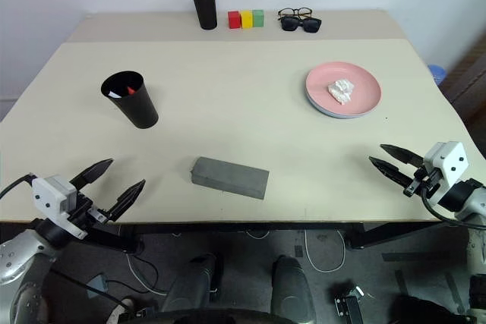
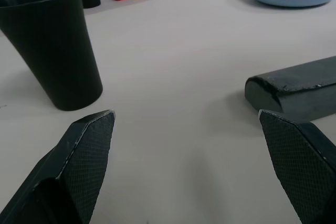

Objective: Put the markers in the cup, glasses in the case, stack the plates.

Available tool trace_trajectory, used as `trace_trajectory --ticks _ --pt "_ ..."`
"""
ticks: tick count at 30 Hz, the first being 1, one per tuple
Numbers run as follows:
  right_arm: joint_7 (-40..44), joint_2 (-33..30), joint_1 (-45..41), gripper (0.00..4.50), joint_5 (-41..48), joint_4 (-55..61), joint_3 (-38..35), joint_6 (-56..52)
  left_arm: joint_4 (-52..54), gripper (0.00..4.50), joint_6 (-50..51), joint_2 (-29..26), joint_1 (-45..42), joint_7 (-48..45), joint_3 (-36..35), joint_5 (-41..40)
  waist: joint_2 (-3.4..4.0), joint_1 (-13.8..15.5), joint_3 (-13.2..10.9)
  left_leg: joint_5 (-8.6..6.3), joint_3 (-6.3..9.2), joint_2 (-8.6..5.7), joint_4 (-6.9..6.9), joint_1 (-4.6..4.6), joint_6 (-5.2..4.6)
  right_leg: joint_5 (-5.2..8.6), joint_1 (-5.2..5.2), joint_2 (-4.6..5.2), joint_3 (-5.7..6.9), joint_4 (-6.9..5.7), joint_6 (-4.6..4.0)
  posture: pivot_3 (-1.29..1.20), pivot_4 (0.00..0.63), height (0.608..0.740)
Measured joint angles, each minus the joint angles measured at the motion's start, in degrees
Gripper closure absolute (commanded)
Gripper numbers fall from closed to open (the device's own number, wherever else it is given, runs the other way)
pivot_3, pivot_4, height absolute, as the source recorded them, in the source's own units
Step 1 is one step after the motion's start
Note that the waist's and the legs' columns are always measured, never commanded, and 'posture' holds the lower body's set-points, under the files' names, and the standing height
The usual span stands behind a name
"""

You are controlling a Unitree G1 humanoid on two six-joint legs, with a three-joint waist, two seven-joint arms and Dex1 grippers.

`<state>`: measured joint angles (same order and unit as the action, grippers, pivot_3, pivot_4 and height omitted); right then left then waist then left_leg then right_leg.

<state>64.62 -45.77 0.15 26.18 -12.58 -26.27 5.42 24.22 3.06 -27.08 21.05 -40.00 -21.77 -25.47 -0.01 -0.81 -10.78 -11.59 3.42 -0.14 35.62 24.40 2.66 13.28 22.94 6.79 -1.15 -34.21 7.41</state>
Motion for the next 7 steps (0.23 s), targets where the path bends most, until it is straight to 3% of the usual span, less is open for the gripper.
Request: trace_trajectory --ticks 7 --pt "-0.6 1.0 2.2 2.79 0.0 2.0 0.1 -1.2 0.6 0.00 0.3 -0.1 0.8 1.3 0.5 0.5 -0.08 0.0 0.0 -0.10 -0.03 0.00 0.06 0.01 0.16 0.07 -0.08 0.02 -0.03 0.10 0.10 0.00 0.150 0.740"
